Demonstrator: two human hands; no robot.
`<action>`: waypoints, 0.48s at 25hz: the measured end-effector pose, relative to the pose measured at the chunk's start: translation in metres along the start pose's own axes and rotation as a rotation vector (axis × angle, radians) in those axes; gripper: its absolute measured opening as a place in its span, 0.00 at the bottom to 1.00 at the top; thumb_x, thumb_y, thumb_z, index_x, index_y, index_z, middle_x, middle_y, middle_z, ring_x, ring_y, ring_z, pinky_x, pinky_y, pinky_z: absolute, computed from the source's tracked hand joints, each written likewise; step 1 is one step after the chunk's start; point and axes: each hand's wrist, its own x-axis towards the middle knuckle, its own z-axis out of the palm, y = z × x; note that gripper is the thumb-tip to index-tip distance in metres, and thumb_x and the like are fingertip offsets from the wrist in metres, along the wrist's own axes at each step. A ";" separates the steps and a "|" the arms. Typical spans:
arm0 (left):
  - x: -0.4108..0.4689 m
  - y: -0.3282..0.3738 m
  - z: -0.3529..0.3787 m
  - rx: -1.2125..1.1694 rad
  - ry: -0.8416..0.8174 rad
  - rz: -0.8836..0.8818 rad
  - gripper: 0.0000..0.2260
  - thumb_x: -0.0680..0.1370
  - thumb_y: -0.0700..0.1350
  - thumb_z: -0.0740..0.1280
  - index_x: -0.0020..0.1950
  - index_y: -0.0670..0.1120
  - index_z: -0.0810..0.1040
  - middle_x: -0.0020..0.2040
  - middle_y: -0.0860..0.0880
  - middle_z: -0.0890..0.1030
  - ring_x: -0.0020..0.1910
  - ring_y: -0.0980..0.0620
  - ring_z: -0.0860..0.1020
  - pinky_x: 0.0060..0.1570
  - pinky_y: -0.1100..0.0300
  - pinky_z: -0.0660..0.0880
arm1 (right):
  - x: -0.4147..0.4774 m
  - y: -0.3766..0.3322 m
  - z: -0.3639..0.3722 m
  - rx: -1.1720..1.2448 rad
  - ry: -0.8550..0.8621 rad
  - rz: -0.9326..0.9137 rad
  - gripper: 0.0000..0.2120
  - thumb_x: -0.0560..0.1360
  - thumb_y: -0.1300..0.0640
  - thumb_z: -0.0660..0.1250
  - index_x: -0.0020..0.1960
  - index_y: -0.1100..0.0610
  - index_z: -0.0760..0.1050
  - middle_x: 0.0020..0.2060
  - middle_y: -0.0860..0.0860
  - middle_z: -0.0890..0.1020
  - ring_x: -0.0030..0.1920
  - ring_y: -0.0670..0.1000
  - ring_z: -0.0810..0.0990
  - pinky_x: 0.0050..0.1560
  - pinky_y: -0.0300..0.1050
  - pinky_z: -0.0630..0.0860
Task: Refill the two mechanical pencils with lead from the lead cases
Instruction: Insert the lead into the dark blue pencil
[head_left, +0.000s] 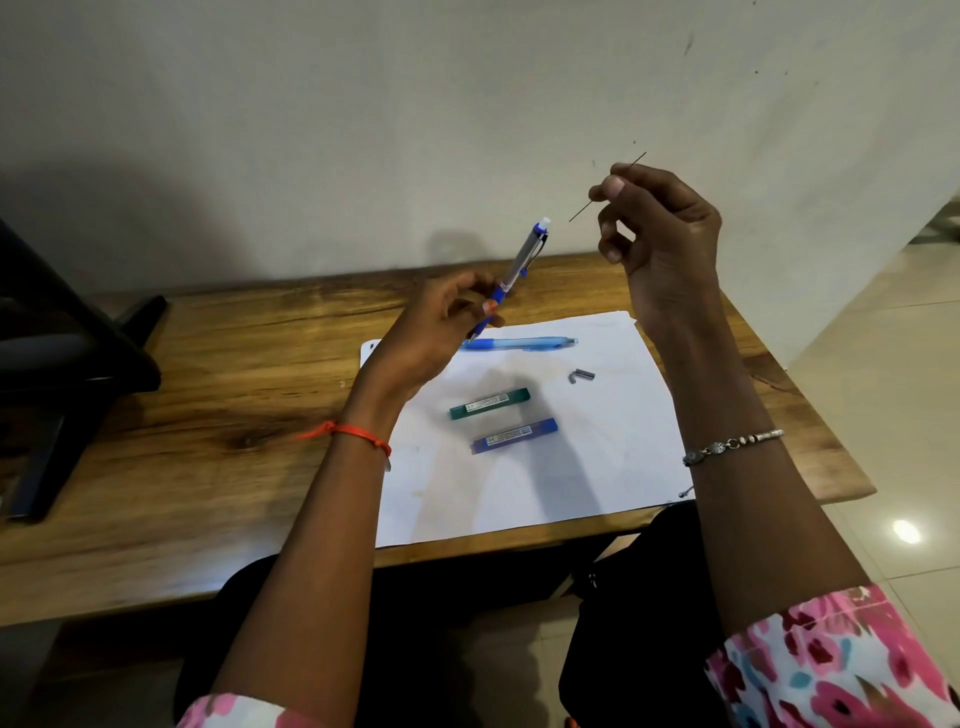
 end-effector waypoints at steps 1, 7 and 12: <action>-0.001 0.000 0.001 0.004 -0.008 0.003 0.09 0.79 0.35 0.59 0.49 0.48 0.74 0.43 0.56 0.77 0.42 0.54 0.78 0.51 0.60 0.73 | 0.000 -0.001 0.001 0.019 -0.017 -0.001 0.07 0.70 0.66 0.68 0.39 0.56 0.81 0.33 0.51 0.83 0.30 0.49 0.71 0.28 0.39 0.65; -0.002 0.002 0.002 0.030 -0.028 -0.009 0.12 0.79 0.35 0.59 0.45 0.53 0.73 0.43 0.57 0.77 0.43 0.55 0.78 0.56 0.53 0.73 | -0.001 -0.002 0.005 -0.001 -0.090 -0.020 0.10 0.69 0.65 0.68 0.36 0.52 0.83 0.31 0.49 0.83 0.36 0.49 0.74 0.29 0.39 0.66; -0.001 0.003 0.002 0.043 -0.036 -0.018 0.08 0.79 0.36 0.59 0.51 0.47 0.73 0.45 0.58 0.77 0.43 0.56 0.78 0.57 0.52 0.74 | 0.000 -0.001 0.003 -0.035 -0.133 -0.044 0.11 0.70 0.65 0.68 0.37 0.51 0.83 0.31 0.47 0.83 0.40 0.54 0.73 0.30 0.39 0.68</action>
